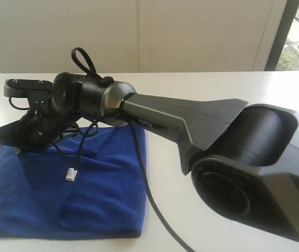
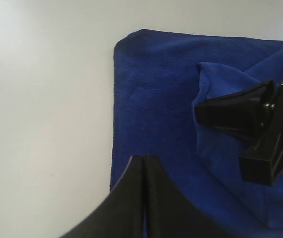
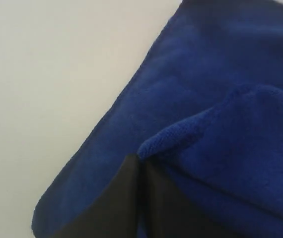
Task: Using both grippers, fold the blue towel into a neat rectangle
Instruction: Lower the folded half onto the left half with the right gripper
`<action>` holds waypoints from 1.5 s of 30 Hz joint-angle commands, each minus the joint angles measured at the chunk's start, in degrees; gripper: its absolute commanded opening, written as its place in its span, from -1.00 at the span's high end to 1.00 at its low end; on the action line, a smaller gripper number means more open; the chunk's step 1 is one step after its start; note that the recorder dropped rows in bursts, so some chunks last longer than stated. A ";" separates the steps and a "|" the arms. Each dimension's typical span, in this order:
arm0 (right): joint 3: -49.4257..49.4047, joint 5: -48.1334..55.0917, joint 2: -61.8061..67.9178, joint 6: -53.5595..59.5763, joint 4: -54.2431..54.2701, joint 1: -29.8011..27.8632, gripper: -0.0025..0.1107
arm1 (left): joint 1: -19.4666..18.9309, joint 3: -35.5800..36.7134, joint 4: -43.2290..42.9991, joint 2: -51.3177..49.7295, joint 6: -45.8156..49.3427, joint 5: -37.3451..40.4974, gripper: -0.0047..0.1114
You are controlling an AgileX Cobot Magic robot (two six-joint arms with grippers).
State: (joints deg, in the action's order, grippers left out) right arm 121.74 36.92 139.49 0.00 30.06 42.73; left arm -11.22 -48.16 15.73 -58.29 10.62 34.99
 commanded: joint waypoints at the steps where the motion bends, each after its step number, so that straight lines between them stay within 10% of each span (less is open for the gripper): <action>1: 2.71 -0.31 0.53 0.00 2.79 0.28 0.96 | -0.04 0.11 0.46 0.54 0.14 0.64 0.92; 35: 14.84 4.22 8.48 -1.75 4.24 2.37 0.92 | -0.04 0.11 0.46 0.54 0.14 0.64 0.92; 45: 14.84 5.56 8.57 -1.09 4.38 2.37 -0.46 | -0.04 0.11 0.46 0.54 0.14 0.64 0.92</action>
State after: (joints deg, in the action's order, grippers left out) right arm 136.44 41.55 149.18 -1.60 34.35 45.12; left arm -11.22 -48.16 15.62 -58.29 10.62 34.99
